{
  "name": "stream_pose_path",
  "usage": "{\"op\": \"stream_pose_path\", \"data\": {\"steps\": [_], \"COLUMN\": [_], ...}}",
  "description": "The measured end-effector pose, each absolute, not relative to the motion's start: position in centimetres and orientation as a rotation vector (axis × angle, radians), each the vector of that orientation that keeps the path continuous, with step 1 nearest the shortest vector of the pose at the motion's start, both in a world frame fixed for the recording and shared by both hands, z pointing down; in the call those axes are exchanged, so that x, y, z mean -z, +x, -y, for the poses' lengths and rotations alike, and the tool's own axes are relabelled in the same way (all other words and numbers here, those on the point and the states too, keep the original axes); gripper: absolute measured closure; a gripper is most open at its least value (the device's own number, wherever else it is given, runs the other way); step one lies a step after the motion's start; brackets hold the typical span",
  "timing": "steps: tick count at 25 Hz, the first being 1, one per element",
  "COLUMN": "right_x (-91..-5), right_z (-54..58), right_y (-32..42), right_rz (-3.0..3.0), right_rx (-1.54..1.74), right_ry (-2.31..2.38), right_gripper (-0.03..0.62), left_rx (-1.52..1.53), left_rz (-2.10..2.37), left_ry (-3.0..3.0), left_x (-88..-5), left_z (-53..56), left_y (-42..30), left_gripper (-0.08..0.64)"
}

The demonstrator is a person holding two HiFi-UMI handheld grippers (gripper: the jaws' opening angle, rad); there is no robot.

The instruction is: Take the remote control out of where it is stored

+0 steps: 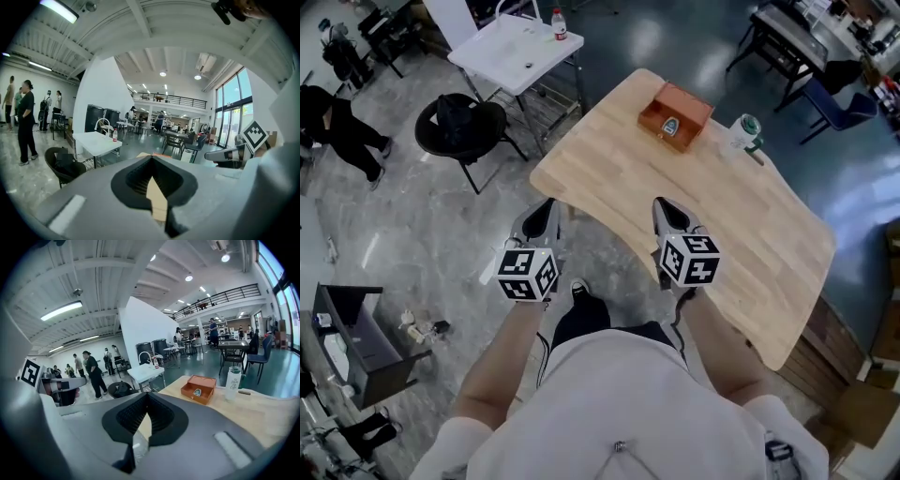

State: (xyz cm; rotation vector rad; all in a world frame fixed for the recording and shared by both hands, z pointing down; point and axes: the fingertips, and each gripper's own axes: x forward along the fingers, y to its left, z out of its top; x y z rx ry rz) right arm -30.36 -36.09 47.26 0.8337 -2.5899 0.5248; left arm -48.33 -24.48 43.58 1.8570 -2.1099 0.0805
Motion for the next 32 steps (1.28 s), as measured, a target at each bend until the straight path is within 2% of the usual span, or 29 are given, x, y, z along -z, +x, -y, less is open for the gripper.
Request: {"op": "stream_pose_path", "data": {"steps": [8, 32], "right_x": [-47.8, -51.7], "right_z": [41.1, 60.5], "right_y": [-33.4, -31.8], "right_rz": [2.502, 2.408], "right_rx": [-0.560, -0.722], "right_ry": [1.050, 1.255], "right_gripper": [0.565, 0.565], "left_rx": [-0.102, -0.277], "left_rz": [1.955, 1.630], "left_ry": [2.004, 2.181], "left_x": [-44.4, -49.1], "left_z": [32.5, 57.1], "left_y": [-54.0, -49.4], "left_gripper": [0.560, 0.560]}}
